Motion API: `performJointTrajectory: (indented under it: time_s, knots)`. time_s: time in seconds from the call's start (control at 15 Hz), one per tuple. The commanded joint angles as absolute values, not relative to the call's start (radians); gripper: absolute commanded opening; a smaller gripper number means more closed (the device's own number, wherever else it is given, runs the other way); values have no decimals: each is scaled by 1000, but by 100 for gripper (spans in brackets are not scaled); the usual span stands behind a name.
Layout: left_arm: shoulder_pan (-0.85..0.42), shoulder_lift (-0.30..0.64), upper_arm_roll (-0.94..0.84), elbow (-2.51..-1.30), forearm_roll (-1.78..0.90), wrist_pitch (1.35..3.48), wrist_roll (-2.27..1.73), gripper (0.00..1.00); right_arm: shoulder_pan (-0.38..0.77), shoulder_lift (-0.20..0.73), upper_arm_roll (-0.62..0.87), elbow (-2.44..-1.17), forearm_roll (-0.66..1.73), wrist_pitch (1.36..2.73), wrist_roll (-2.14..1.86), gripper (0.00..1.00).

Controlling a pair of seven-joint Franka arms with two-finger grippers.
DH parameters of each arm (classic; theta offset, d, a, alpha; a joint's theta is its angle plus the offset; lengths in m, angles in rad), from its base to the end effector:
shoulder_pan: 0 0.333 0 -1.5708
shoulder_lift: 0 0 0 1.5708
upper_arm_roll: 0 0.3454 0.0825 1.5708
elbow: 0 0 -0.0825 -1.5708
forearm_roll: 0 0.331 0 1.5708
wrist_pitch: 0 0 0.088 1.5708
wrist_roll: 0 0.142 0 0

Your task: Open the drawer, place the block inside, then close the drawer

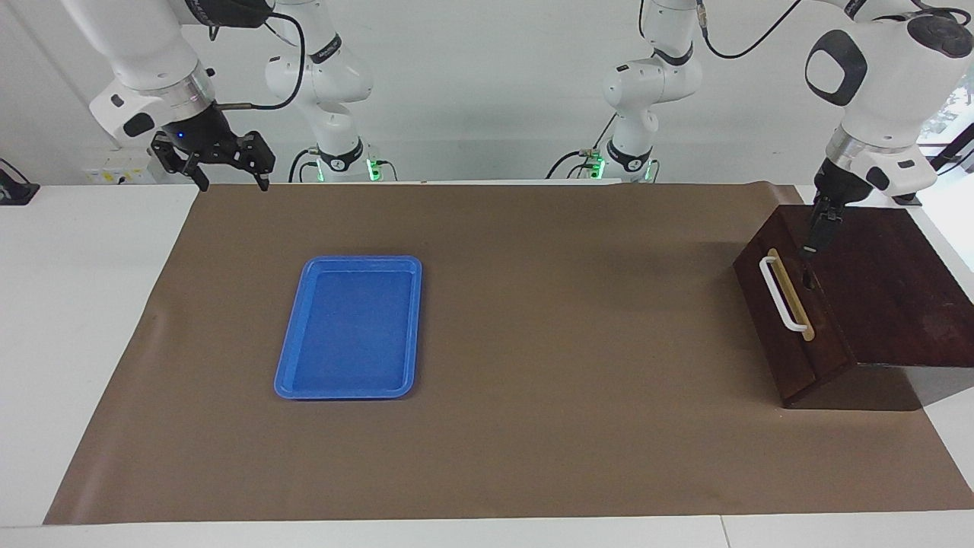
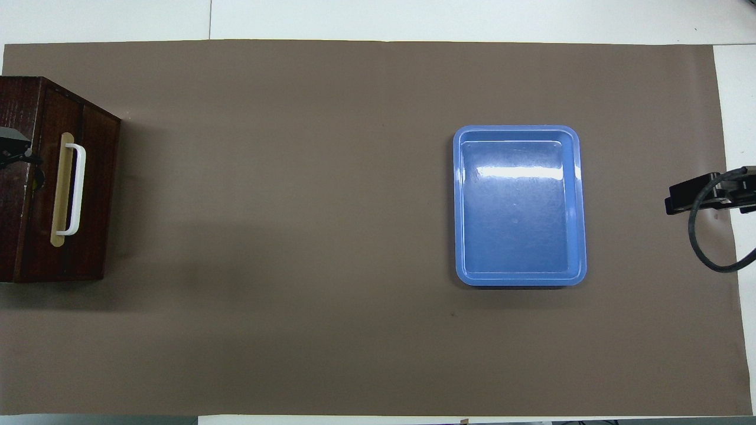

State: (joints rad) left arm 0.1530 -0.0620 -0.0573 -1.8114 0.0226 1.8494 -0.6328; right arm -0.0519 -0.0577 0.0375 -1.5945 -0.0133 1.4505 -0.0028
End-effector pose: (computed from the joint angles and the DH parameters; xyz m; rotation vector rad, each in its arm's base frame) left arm 0.5006 0.0498 0.5727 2.9328 1.1094 0.1618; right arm 0.4658 -0.0081 0.6272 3.1239 -0.0200 -0.1351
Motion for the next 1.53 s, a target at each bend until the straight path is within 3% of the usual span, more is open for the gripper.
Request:
performJointTrajectory:
  time_s: [0.0,0.66,0.93,1.46]
  knots:
    - [163,-74,-51,-1802,-21,1806,-369,100,-71,-61,46,-1588,5,1440,2,100]
    - [80,-78,-54,-1787,-25,1758,-261,100,-71,-61,46,-1588,2,1442,-34,100]
    - [-44,-58,61,-1709,-14,1616,-106,100,-71,-61,46,-1588,-2,1443,-35,100]
    - [-6,-35,-26,-1629,-29,1496,-72,100,-75,-61,41,-1588,8,1447,-31,100]
